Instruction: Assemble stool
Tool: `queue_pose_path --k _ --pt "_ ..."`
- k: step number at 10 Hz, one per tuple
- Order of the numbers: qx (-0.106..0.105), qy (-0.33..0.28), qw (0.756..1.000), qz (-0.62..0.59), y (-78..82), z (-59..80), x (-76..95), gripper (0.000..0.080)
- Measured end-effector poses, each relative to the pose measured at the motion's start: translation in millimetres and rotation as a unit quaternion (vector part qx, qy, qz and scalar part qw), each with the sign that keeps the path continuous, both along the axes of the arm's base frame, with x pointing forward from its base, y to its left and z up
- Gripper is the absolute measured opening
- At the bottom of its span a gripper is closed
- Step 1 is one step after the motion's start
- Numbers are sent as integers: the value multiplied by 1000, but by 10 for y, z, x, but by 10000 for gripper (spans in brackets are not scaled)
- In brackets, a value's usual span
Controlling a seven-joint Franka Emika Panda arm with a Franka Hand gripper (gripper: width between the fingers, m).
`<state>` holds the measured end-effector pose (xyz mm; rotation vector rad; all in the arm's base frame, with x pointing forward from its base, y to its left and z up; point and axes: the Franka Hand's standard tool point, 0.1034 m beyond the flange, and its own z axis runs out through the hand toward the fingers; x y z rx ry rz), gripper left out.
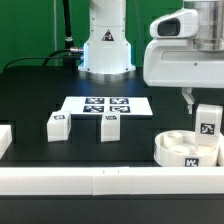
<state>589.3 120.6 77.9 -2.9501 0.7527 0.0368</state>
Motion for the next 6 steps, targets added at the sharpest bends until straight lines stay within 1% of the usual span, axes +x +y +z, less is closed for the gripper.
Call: queue_pose_path --k 3,4,6 --pt "15 11 988 -154 2 -7 -1 337" --pt "23 15 976 -215 8 -9 5 337" --pt "23 25 957 -287 43 -10 -3 337"
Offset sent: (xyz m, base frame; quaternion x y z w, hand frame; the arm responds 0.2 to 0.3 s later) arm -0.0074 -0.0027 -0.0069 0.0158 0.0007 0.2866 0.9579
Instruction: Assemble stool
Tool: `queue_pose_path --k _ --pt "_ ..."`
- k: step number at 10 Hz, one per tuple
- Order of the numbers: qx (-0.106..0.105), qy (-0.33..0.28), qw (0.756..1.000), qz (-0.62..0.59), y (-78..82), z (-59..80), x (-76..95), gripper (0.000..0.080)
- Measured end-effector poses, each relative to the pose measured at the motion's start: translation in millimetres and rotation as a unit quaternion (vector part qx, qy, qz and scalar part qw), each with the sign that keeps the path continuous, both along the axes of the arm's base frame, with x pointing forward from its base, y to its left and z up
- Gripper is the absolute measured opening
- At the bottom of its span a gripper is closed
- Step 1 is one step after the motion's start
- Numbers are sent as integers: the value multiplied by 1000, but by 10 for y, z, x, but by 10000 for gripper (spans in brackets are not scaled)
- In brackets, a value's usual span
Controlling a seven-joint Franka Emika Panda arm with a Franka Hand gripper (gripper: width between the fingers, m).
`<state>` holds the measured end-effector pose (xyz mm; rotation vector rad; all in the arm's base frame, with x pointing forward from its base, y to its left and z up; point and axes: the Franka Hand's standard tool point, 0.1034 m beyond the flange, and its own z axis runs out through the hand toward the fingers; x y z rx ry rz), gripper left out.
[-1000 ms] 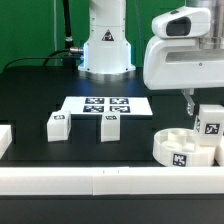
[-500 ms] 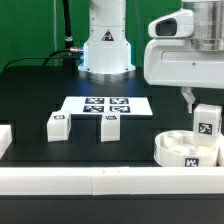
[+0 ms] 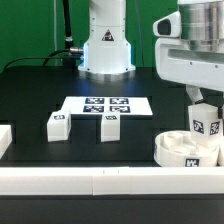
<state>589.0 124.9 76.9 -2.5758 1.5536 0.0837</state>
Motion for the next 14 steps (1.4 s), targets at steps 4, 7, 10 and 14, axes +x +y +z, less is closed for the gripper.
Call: queue_pose_path --k 4,7,10,14 --pt "18 19 992 -126 20 1 1 337" --pt "25 25 988 -151 36 12 0 422" --pt "32 2 996 -87 25 241 30 630" --pt "19 4 996 82 73 235 3 649"
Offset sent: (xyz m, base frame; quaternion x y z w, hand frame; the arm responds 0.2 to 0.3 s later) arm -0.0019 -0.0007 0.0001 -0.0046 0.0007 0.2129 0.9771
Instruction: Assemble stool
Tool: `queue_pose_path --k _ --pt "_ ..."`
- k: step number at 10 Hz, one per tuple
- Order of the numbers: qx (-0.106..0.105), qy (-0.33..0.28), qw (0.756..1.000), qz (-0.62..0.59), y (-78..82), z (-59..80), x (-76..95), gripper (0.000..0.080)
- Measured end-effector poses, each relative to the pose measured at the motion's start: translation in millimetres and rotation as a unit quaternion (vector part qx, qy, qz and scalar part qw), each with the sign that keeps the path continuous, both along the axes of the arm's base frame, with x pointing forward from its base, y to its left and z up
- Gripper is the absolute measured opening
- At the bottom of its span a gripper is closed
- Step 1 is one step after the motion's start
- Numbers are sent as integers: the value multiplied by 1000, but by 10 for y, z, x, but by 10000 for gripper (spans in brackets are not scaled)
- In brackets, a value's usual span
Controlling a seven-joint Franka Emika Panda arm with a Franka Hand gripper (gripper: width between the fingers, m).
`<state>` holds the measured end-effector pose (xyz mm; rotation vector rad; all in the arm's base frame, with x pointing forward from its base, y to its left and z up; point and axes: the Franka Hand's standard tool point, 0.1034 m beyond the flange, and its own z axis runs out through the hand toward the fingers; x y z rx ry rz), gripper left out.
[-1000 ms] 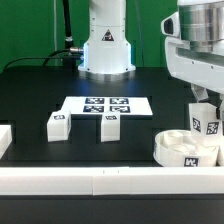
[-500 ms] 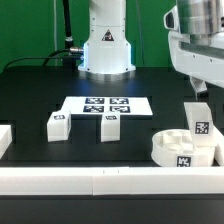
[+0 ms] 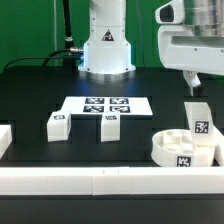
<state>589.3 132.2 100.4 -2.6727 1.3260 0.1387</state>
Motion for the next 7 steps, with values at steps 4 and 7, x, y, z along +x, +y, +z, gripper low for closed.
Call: queue_pose_path --k 4,7 --pt "-11 -27 966 256 21 107 100 649" --pt "-25 -53 886 459 -29 103 110 649"
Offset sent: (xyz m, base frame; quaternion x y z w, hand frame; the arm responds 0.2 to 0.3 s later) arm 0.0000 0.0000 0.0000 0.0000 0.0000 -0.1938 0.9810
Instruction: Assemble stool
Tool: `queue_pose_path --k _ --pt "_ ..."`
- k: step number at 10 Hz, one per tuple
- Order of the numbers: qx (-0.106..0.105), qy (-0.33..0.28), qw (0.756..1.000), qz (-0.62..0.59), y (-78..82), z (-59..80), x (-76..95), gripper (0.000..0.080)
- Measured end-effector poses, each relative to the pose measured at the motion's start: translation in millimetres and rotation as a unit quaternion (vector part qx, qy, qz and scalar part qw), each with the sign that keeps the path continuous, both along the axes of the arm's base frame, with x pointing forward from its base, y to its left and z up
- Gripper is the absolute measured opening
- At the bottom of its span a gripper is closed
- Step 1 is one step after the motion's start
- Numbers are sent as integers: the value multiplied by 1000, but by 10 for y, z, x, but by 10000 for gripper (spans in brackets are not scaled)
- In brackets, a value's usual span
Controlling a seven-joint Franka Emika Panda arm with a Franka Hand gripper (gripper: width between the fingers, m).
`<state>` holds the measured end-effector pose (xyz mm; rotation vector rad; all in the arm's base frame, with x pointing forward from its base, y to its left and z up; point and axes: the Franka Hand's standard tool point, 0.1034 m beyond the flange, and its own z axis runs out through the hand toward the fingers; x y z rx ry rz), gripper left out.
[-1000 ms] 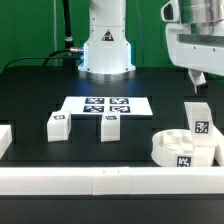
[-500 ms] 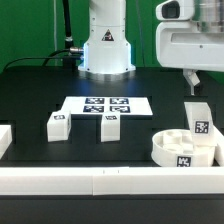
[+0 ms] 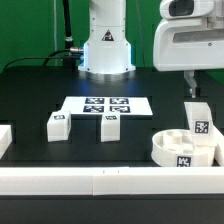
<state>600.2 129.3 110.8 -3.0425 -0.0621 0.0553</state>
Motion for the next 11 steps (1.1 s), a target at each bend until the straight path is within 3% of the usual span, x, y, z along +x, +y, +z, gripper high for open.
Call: queue_pose_path --k 2,7,8,11 --pt "-1 -13 993 117 -14 7 13 649" --pt "2 -25 967 254 -36 0 14 649" --pt "-9 -39 945 324 -40 -11 32 649" --pt "-12 -52 876 479 -82 -44 25 649"
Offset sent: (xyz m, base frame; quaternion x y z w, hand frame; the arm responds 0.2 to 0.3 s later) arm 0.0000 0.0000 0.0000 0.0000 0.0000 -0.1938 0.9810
